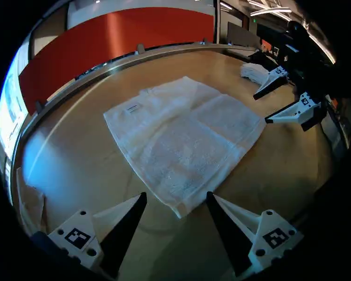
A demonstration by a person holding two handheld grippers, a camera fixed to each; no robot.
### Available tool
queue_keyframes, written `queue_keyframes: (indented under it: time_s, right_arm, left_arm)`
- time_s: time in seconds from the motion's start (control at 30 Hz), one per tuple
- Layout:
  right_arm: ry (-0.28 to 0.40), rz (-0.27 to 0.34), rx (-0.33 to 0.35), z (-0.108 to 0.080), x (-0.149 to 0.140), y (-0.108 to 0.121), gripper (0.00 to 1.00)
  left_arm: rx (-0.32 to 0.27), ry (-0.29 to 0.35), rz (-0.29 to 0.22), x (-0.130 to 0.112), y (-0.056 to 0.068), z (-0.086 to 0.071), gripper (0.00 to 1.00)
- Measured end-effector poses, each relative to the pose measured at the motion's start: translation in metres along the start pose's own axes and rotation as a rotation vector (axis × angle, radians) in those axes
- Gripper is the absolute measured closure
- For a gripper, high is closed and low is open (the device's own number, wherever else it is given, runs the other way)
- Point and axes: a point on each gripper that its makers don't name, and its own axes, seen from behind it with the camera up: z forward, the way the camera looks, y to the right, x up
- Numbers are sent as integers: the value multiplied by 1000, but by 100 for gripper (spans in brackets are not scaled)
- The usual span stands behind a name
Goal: Fold towel
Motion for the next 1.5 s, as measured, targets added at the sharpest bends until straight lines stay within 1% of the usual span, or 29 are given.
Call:
queue_keyframes:
  time_s: [0.1,0.27,0.37,0.47,0.67,0.87,1.2,1.33,1.5]
  right_arm:
    - [-16,-4,8,3,-7,-1,0]
    - [-41,-14,17,7,-17,0,0]
    - [-47,-13,23,8,-20,-1,0]
    - [-46,-6,28,9,-20,-1,0]
    - [-44,6,42,9,-21,-3,3]
    - [-46,22,60,8,-23,-6,8]
    - [-47,26,65,9,-23,-6,10]
    - [-49,22,70,10,-23,-8,16]
    - [-50,19,77,11,-21,-11,28]
  left_arm:
    - [-7,-10,3,-2,2,3,6]
    - [-19,-27,25,-5,7,7,6]
    - [-20,-23,36,-5,7,8,6]
    - [-20,-23,29,-5,7,9,6]
    - [-24,-13,-2,-8,6,10,6]
    - [-28,-12,-4,-9,6,10,6]
    - [-16,-21,-14,-8,6,9,6]
    - [-14,-20,-19,-8,7,9,7]
    - [-6,-22,-28,-8,7,9,10]
